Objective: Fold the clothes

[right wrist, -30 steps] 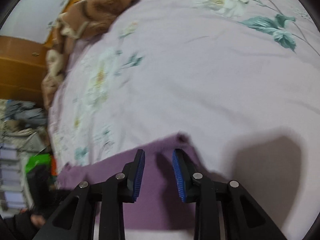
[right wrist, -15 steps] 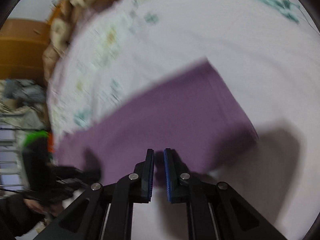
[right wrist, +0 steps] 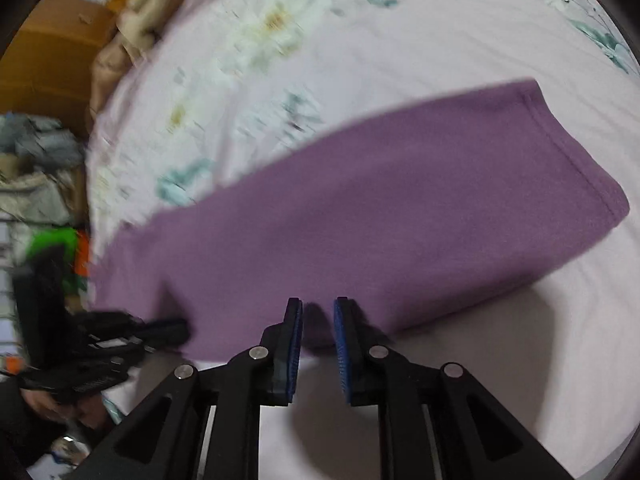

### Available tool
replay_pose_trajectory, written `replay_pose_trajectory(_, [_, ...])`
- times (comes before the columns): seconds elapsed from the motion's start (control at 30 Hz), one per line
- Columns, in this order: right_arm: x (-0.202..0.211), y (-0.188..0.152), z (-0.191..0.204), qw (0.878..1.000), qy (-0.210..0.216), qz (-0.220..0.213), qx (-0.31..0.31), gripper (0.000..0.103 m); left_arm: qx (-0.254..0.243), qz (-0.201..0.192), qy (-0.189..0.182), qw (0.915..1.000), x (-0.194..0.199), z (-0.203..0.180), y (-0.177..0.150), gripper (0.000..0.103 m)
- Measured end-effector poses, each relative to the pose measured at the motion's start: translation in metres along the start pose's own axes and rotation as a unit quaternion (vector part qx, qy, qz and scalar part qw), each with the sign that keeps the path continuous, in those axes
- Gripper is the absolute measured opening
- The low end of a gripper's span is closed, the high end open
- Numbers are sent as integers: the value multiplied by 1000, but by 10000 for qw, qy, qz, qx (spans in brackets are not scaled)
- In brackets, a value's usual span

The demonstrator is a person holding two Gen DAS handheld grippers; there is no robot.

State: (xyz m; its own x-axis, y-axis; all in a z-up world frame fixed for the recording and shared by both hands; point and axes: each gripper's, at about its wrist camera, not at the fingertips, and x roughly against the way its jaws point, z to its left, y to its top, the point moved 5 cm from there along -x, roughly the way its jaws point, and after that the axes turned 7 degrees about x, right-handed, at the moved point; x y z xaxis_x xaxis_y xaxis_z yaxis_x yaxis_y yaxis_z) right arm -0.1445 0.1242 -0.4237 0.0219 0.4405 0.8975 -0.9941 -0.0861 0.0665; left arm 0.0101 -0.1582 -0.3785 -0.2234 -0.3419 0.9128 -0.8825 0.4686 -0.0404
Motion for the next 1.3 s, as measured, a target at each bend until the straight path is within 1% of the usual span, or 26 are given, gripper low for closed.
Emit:
replay_pose_trajectory(0.13, [3,7,25,9997,151,-180,52,19,503,-133,124,9986,16,53,-15,11])
replay_pose_trajectory(0.2, [5,10,38,9994,226,-269,78,20,679,-118,147,9975,21,75,-23,11])
replay_pose_trajectory(0.27, [-13,9,55,9995,214,-33,216,20,758,-47,88,9971,22,90,-32,11])
replay_pose_trajectory(0.33, [-30,1,61,9990,45,339,276,20,749,-54,52,9972,27,100,-39,11])
replay_pose_trajectory(0.4, [-36,-6,69,9983,-124,438,351,21,731,-134,58,9972,36,108,-42,11])
replay_pose_trajectory(0.5, [-29,-4,88,9991,55,183,379,21,856,-341,65,9957,50,122,-39,11])
replay_pose_trajectory(0.57, [-33,-3,97,9989,6,139,443,21,938,-451,159,9944,56,135,-34,11])
replay_pose_trajectory(0.63, [-36,-2,106,9987,-43,96,506,21,1001,-495,303,9933,60,147,-29,11])
replay_pose_trajectory(0.7, [-41,-3,113,9984,-92,77,559,21,1003,-530,524,9922,64,156,-25,11])
replay_pose_trajectory(0.83, [-54,-12,112,9988,-170,237,401,21,1059,-577,900,9886,67,167,-20,11])
replay_pose_trajectory(0.93, [-55,-11,112,9988,-241,227,350,21,1099,-563,1036,9869,65,169,-20,12])
replay_pose_trajectory(0.97, [-53,-10,111,9989,-267,202,344,21,1115,-548,1066,9865,64,169,-20,16])
replay_pose_trajectory(1.0, [-52,-9,111,9988,-292,176,337,21,1133,-536,1086,9861,62,169,-21,23])
replay_pose_trajectory(1.07, [-50,-6,111,9988,-343,127,326,21,1153,-564,1123,9854,61,167,-21,30])
replay_pose_trajectory(1.13, [-49,-3,109,9981,-400,136,440,21,1131,-582,1141,9853,59,162,-20,33])
replay_pose_trajectory(1.2, [-47,0,106,9973,-457,146,553,21,1094,-543,1177,9855,55,158,-20,33])
replay_pose_trajectory(1.23, [-51,-1,102,9969,-515,249,536,21,1087,-493,1215,9854,52,156,-20,33])
replay_pose_trajectory(1.27, [-55,-3,97,9963,-574,392,499,18,1094,-454,1260,9849,50,155,-20,33])
replay_pose_trajectory(1.3, [-55,-3,94,9967,-534,414,448,13,1101,-416,1305,9844,48,154,-20,33])
